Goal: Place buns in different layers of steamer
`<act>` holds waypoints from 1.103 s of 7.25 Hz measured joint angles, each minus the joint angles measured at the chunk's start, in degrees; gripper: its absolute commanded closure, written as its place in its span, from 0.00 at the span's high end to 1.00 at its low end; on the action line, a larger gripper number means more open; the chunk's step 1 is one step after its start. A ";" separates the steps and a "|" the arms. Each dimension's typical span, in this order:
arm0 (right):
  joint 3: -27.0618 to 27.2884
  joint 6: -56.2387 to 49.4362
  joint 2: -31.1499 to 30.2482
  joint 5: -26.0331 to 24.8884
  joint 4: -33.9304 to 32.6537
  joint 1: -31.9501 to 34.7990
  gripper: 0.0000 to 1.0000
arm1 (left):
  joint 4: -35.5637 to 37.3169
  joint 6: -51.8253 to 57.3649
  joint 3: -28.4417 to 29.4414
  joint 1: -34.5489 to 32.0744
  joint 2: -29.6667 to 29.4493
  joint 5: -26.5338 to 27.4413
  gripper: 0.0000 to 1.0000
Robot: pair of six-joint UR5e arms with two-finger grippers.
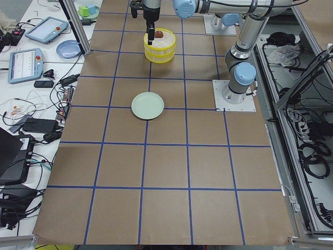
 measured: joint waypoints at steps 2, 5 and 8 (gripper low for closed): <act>0.00 0.00 0.00 0.00 0.00 0.01 1.00 | -0.58 0.71 -0.47 -0.20 0.40 -0.30 1.00; 0.00 -0.08 0.00 -0.02 0.00 0.01 1.00 | -3.35 6.65 -1.07 -0.47 0.21 -0.30 1.00; 0.08 -0.09 0.02 -0.01 0.00 0.01 1.00 | -5.09 7.43 -1.16 -0.32 0.19 -0.45 1.00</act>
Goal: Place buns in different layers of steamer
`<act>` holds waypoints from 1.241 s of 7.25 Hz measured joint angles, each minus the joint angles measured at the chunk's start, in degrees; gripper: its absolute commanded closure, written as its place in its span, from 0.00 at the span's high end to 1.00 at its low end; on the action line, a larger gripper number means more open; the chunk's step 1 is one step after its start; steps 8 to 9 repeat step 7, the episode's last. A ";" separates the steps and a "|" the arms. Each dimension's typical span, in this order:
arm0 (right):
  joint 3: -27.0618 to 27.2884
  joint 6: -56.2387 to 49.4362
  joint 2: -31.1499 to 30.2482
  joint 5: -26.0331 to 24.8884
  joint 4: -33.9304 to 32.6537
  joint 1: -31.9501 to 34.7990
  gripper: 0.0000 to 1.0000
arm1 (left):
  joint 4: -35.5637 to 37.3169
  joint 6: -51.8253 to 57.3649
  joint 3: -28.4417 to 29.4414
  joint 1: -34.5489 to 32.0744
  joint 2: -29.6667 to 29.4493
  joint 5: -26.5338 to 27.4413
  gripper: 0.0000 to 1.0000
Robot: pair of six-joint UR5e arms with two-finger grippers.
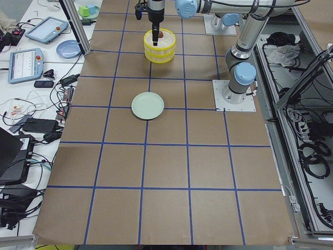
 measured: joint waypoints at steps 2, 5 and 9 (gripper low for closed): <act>0.01 0.00 -0.02 0.01 0.06 0.05 1.00 | -0.16 -0.17 -0.11 0.26 0.01 -0.34 1.00; 0.02 0.10 -0.02 0.01 0.09 0.19 1.00 | -0.09 -0.53 -0.15 0.50 -0.15 -0.43 1.00; 0.05 0.16 -0.02 -0.01 0.09 0.24 1.00 | -0.04 -0.61 -0.15 0.59 -0.28 -0.38 1.00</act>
